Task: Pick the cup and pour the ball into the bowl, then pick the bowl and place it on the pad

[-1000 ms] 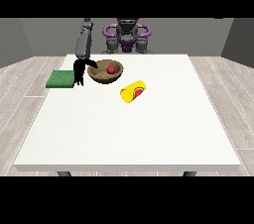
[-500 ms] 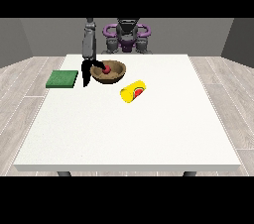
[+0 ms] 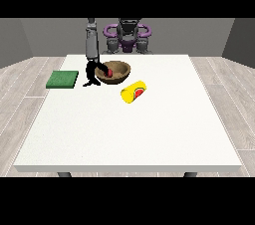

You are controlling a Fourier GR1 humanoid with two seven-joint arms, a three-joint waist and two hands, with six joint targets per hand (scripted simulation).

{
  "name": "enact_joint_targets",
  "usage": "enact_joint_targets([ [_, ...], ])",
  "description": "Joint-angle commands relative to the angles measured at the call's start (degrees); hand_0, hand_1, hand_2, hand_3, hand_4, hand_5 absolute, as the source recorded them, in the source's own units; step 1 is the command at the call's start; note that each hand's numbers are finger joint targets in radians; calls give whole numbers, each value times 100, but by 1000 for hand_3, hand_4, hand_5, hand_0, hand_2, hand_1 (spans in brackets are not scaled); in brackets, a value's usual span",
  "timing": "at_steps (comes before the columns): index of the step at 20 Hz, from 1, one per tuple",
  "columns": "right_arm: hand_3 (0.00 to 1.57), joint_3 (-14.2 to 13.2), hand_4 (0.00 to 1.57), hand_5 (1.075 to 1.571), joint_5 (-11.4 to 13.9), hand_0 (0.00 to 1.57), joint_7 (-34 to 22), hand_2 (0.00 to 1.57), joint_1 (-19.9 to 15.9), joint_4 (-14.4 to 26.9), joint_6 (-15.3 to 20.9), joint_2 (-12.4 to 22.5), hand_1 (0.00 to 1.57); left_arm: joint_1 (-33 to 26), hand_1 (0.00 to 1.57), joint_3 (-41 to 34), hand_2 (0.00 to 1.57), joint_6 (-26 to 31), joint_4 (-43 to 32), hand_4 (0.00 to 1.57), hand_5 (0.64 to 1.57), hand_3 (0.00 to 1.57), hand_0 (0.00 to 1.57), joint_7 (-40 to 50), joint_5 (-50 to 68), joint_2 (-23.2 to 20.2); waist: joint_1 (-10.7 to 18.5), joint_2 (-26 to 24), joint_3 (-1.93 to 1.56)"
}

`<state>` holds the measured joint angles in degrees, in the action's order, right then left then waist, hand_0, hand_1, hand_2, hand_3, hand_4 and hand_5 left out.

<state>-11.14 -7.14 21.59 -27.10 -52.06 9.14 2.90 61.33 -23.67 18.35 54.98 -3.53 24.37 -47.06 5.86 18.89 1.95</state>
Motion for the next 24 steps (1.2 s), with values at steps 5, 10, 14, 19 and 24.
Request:
enact_joint_targets([
  [5, 1571, 622, 1171, 1463, 1018, 1571, -1472, 1571, 245, 52, 761, 449, 1571, -173, 0, -154, 0, 182, -557, 0, 1548, 0, 0, -69, -5, -237, -194, -227, -174],
  [10, 1571, 1092, 1260, 1456, 1329, 1571, -3294, 1571, -269, -801, 391, 991, 1571, -750, 0, -296, 0, 263, -1321, 0, 1545, 0, 0, -465, -200, -341, -757, -897, -169],
  [14, 1571, 1117, 1250, 1476, 1257, 1571, -4050, 1571, -609, -1150, 194, 1020, 1571, -896, 0, -484, 0, 318, -1670, 0, 1543, 0, 0, -663, -252, -749, -1052, -953, -186],
  [19, 1571, 702, 1287, 1507, 942, 1571, -3499, 1571, -497, -1046, -486, 1652, 1571, -1080, 0, -755, 0, 664, -1797, 0, 1541, 0, 0, -1145, -116, -1111, -1115, -332, -191],
  [24, 1571, 376, 1302, 1519, 1025, 1571, -3024, 1571, -945, -339, -421, 1887, 1571, -727, 0, -558, 0, 409, -1321, 0, 1538, 0, 0, -967, -47, -849, -881, -26, -199],
])
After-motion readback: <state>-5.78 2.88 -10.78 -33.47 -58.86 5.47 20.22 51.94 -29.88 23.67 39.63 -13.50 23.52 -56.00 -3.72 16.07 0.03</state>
